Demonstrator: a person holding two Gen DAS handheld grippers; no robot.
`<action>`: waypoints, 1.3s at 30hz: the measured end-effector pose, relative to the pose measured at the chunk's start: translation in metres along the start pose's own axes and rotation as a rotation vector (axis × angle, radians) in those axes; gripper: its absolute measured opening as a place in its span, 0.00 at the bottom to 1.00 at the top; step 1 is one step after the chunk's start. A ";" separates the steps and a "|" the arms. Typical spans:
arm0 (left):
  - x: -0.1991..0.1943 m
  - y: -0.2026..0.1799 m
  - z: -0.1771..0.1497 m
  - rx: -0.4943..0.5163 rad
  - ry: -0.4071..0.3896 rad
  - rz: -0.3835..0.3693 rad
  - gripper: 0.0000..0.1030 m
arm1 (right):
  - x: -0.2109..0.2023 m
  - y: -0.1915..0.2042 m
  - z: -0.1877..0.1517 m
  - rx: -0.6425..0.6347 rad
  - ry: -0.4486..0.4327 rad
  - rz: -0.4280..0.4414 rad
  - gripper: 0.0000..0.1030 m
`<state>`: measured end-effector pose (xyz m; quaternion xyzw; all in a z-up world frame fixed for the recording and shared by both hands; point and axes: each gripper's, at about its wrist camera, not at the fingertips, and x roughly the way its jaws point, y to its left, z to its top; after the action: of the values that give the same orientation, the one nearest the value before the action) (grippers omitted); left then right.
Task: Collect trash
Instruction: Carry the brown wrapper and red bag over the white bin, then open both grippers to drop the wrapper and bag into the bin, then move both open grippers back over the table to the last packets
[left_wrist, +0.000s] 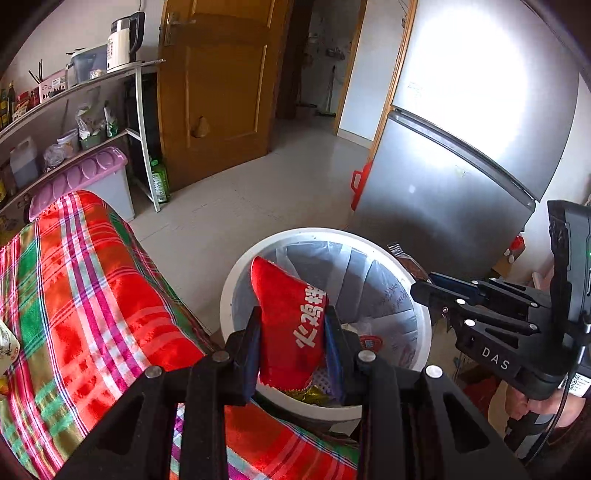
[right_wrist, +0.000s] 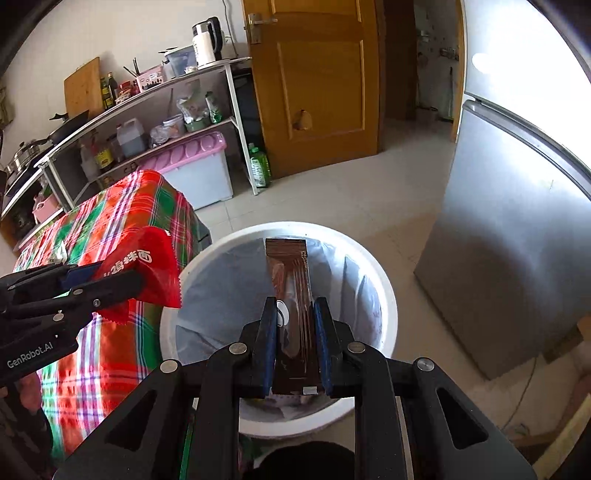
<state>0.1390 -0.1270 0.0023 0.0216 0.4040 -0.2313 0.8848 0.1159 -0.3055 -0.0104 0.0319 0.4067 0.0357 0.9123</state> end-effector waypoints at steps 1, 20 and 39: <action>0.004 -0.002 0.000 0.006 0.004 0.003 0.31 | 0.003 -0.003 -0.001 0.004 0.011 0.002 0.19; 0.030 -0.003 -0.008 0.007 0.067 0.029 0.49 | 0.040 -0.022 -0.014 0.015 0.113 -0.047 0.29; 0.002 0.013 -0.008 -0.029 0.016 0.048 0.64 | 0.025 -0.011 -0.012 0.008 0.071 -0.049 0.46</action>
<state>0.1401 -0.1144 -0.0064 0.0203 0.4136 -0.2038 0.8871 0.1242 -0.3135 -0.0377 0.0244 0.4396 0.0129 0.8978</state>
